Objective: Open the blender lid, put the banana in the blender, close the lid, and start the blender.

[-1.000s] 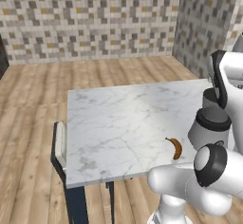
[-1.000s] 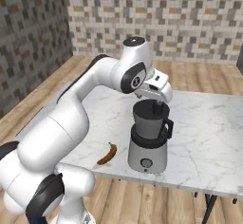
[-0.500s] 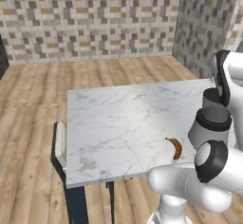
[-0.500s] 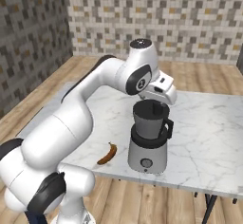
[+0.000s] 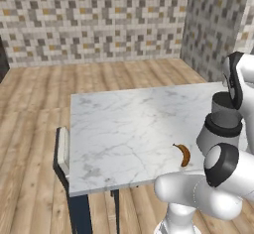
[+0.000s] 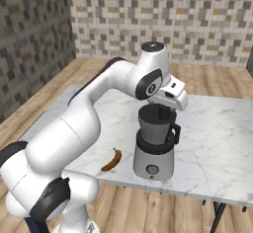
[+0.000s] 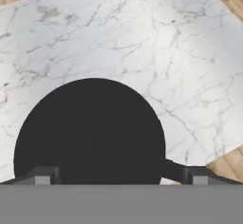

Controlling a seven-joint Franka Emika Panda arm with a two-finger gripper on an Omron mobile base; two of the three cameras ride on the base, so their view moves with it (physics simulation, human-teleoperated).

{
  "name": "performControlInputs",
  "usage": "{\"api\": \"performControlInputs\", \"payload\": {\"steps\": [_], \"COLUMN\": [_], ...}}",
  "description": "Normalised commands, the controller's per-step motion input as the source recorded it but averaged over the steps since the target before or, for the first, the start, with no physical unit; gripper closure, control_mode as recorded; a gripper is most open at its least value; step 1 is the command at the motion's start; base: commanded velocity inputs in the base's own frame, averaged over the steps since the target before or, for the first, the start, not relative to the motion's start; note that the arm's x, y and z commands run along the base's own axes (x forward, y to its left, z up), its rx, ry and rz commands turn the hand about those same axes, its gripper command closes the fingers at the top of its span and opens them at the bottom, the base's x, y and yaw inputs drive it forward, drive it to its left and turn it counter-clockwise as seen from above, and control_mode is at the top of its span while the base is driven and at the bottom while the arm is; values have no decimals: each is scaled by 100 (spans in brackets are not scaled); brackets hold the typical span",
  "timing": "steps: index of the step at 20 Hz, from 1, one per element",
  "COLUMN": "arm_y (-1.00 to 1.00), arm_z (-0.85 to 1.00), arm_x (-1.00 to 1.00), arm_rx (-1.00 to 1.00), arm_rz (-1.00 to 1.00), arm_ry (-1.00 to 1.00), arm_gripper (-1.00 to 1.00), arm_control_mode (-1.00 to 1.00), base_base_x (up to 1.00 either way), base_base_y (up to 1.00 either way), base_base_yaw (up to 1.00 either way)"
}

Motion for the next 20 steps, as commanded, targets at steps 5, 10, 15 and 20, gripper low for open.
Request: {"api": "performControlInputs", "payload": {"steps": [5,10,15,20], "arm_y": [0,0,0,0], "arm_z": [-11,-9,-4,0], "arm_x": [0,0,16,21], "arm_rx": [0,0,1,2], "arm_rz": [1,1,2,2], "arm_ry": [0,0,0,0], "arm_gripper": [-100,-100,-100,-100], "arm_control_mode": [-100,-100,-100,-100], "base_base_x": [0,0,0,0], "base_base_y": [0,0,0,0], "base_base_yaw": [0,0,0,0]}}
